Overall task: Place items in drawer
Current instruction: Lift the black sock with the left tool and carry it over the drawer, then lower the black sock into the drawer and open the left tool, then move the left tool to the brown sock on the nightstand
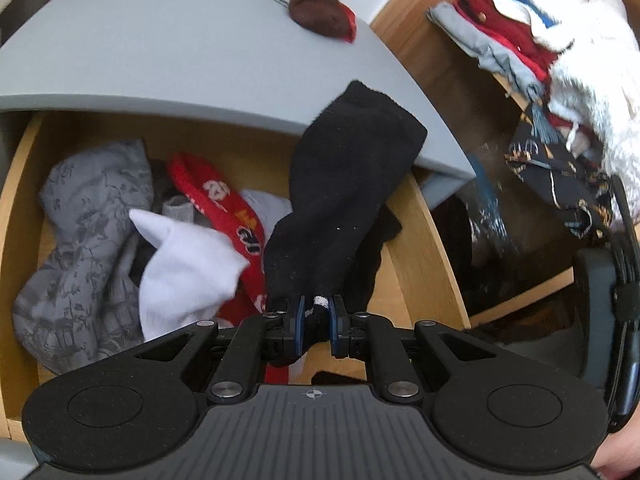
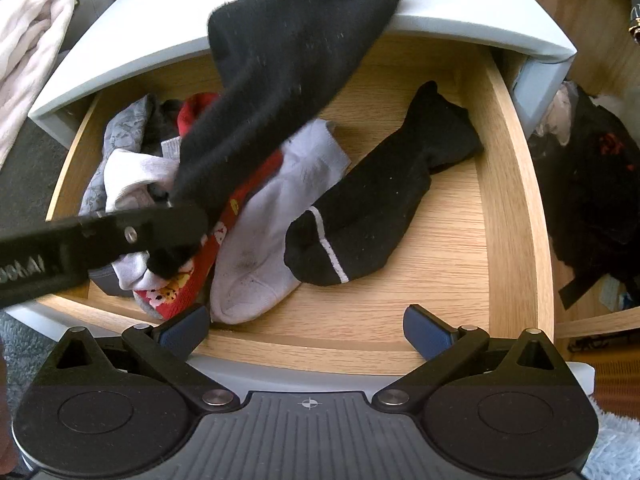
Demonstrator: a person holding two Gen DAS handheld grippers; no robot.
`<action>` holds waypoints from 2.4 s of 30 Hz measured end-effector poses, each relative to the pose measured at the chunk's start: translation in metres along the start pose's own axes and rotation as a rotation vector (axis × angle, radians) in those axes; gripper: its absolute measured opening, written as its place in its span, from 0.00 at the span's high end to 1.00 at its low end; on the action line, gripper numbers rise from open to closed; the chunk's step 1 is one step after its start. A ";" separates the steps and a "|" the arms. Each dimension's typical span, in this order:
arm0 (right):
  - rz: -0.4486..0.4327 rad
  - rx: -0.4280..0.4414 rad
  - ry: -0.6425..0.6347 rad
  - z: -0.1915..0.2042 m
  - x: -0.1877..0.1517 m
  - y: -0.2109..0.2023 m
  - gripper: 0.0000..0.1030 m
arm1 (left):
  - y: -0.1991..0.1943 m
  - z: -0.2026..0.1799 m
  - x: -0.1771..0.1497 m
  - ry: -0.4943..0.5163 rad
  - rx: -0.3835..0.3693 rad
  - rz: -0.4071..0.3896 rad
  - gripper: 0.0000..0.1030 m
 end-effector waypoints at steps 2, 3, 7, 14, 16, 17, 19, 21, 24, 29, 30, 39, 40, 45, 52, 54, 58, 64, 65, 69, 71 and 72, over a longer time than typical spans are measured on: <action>0.000 0.000 0.000 0.000 0.000 0.000 0.00 | 0.002 -0.003 -0.002 0.023 0.001 0.007 0.87; 0.000 0.000 0.000 0.000 0.000 0.000 0.00 | 0.002 -0.005 -0.004 0.036 0.005 0.011 0.87; 0.001 0.000 0.000 0.000 0.001 -0.001 0.01 | 0.006 -0.006 -0.006 0.048 0.013 0.033 0.87; 0.001 0.000 0.000 0.000 0.001 -0.001 0.00 | 0.008 0.000 -0.007 0.021 0.028 0.068 0.87; 0.001 0.000 0.000 0.000 0.001 -0.001 0.01 | 0.009 0.000 -0.007 0.020 0.030 0.072 0.87; 0.001 -0.001 0.001 0.000 0.001 -0.001 0.00 | 0.009 -0.001 -0.007 0.019 0.032 0.073 0.87; 0.001 0.000 0.000 0.000 0.001 -0.001 0.01 | 0.009 -0.001 -0.007 0.019 0.034 0.073 0.87; 0.001 0.000 0.001 0.000 0.001 -0.001 0.01 | 0.009 -0.001 -0.007 0.020 0.034 0.073 0.87; 0.001 0.000 0.001 0.000 0.001 -0.001 0.00 | 0.009 -0.001 -0.006 0.025 0.037 0.074 0.87; 0.001 0.000 0.001 0.000 0.001 -0.001 0.00 | 0.012 -0.001 -0.006 0.027 0.049 0.081 0.87; 0.001 0.001 0.001 0.000 0.001 -0.001 0.00 | 0.012 -0.001 -0.006 0.028 0.054 0.082 0.87; 0.002 0.000 0.001 0.001 0.002 -0.001 0.00 | 0.017 0.004 -0.006 0.029 0.078 0.101 0.87; 0.001 0.000 0.002 0.001 0.002 -0.001 0.00 | 0.017 0.004 -0.006 0.027 0.077 0.102 0.87; 0.001 0.000 0.001 0.001 0.002 -0.001 0.00 | 0.017 0.002 -0.006 0.030 0.084 0.094 0.85; -0.002 -0.005 0.001 0.001 0.002 -0.001 0.00 | 0.008 -0.001 -0.002 0.040 0.111 0.046 0.74; -0.004 -0.009 0.001 0.002 0.002 -0.001 0.00 | 0.003 0.001 0.002 0.038 0.107 0.015 0.64; -0.004 -0.009 0.001 0.002 0.002 -0.001 0.00 | -0.011 0.001 0.013 0.023 0.067 -0.081 0.54; -0.008 -0.015 0.001 0.001 0.003 -0.001 0.00 | -0.028 -0.004 0.036 0.008 0.006 -0.187 0.51; -0.010 -0.016 0.001 0.002 0.003 -0.001 0.00 | -0.030 -0.006 0.042 0.015 -0.010 -0.207 0.50; -0.022 -0.023 0.000 0.001 0.002 -0.004 0.00 | -0.030 -0.026 0.074 0.073 -0.019 -0.267 0.50; -0.023 -0.025 0.000 0.001 0.002 -0.004 0.00 | -0.027 -0.037 0.094 0.099 -0.012 -0.287 0.51; -0.023 -0.026 0.000 0.001 0.002 -0.005 0.00 | -0.025 -0.043 0.107 0.109 0.000 -0.298 0.51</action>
Point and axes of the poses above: each gripper's, at about its wrist camera, not at the fingertips, and y roughly the way its jaws point, z to its left, x to its top, the point moved 3 cm from there along y, roughly the way its jaws point, and after that the axes turned 13 degrees about x, right-handed, at the moved point
